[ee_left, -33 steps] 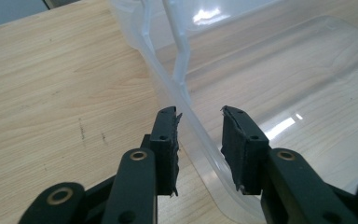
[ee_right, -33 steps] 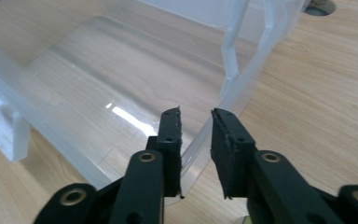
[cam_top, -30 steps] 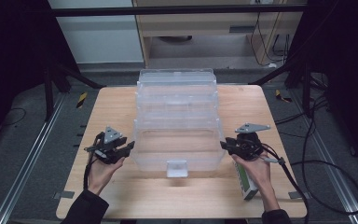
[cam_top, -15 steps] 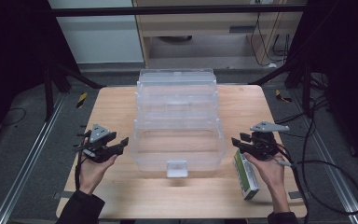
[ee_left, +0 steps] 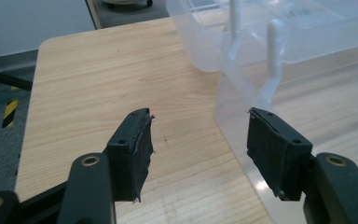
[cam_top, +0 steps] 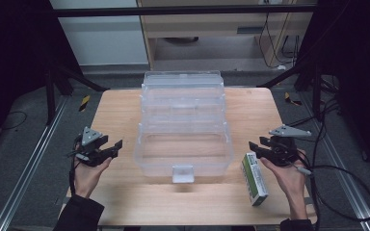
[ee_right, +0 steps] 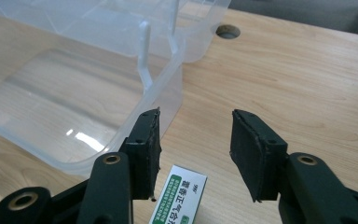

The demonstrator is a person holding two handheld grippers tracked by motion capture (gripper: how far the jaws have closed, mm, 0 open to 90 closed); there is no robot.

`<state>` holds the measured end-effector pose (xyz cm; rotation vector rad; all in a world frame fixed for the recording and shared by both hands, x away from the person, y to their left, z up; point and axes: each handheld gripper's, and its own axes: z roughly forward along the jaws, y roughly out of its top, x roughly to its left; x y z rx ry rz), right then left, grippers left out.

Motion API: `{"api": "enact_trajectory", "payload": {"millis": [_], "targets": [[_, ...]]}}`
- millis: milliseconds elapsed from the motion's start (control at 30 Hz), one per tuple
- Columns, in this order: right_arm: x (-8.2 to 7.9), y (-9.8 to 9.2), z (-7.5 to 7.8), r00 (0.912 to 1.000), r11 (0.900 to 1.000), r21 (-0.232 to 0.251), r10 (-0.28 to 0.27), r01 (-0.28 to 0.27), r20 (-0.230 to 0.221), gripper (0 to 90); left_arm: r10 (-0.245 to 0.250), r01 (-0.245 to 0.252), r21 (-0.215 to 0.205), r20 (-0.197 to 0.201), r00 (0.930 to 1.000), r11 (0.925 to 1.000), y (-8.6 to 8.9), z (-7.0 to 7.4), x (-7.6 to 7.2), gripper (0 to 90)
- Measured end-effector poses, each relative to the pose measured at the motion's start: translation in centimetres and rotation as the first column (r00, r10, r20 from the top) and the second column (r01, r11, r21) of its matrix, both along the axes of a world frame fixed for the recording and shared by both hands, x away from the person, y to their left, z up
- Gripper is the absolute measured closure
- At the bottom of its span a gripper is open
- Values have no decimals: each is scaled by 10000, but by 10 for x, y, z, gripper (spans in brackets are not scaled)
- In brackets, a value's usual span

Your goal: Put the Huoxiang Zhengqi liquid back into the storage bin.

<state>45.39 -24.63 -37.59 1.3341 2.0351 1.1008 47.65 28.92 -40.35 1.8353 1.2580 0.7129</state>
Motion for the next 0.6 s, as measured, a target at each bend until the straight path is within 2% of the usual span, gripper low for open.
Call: {"api": "enact_trajectory", "payload": {"millis": [200, 267, 433, 600], "targets": [[-4, -1, 4, 9992, 9991, -430, 24, -42, -408, 523, 358, -358, -50, -51, 9993, 9993, 10, -2, 3, 395], [-5, -1, 7, 9987, 9990, -443, 20, -42, -511, 522, 322, -322, 11, -116, 9994, 9995, 11, -4, 4, 395], [-7, 2, 12, 9968, 9966, -826, -10, -57, -801, 504, 374, -372, 107, -177, 9991, 9992, 12, -8, 6, 395], [-9, 1, 13, 9944, 9966, -812, 34, -120, -1054, 498, 386, -380, 226, -242, 9990, 9990, 12, -10, 7, 395]]}}
